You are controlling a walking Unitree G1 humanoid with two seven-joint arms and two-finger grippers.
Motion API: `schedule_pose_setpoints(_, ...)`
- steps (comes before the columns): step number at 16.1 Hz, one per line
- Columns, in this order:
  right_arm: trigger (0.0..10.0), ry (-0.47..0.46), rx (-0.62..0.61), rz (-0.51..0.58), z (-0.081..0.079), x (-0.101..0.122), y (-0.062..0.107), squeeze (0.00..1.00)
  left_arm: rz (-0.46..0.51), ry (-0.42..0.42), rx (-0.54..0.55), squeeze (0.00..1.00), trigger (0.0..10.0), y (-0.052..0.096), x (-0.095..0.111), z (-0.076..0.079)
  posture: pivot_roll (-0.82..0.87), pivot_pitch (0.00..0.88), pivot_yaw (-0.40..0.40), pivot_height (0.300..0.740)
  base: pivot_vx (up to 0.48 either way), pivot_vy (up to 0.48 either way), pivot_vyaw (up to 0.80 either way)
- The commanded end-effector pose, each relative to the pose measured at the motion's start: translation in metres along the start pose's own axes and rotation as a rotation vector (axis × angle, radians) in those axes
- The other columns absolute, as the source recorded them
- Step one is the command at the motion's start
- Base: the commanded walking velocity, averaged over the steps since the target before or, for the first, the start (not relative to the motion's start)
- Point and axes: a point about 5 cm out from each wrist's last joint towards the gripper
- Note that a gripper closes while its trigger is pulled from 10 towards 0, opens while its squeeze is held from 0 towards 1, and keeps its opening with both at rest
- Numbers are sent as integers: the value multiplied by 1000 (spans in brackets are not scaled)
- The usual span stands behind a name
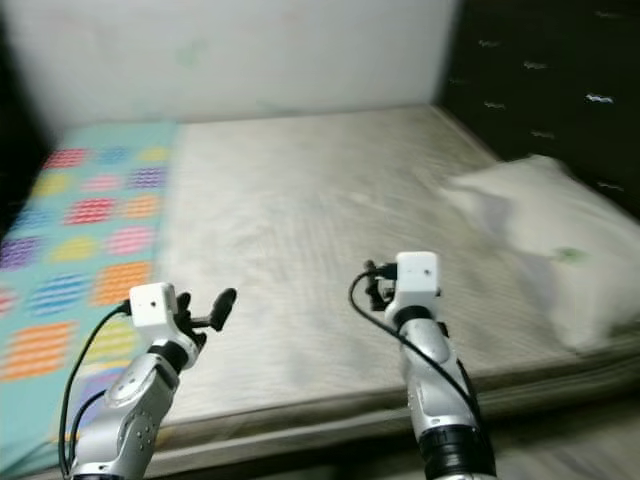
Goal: Clean up the room
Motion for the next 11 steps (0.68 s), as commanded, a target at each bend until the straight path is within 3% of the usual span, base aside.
schedule_pose_setpoints(1, 10000, 3, -15, -1, 6, 0, 0, 0, -15, -2, -4, 0, 10000, 0, -4, 2, -86, 0, 44, 740, 0, 480, 0)
schedule_pose_setpoints(7, 10000, 5, -9, -7, 6, -2, 1, 0, -8, -1, -4, 0, 10000, 0, -4, 3, -86, 0, 44, 740, 0, 480, 0)
schedule_pose_setpoints(11, 10000, 10, 2, -12, 4, -3, 1, 0, 13, 21, -47, 0, 10000, 2, -3, 7, -87, 0, 44, 740, 0, 0, 0)
Point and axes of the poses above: a point about 5 cm out from each wrist's last joint towards the gripper, its own y axis pointing back from the gripper into the wrist, its own x axis along the axis of the wrist's last joint, z = x × y, and after that the axes turned 10 degrees about y, right-handed
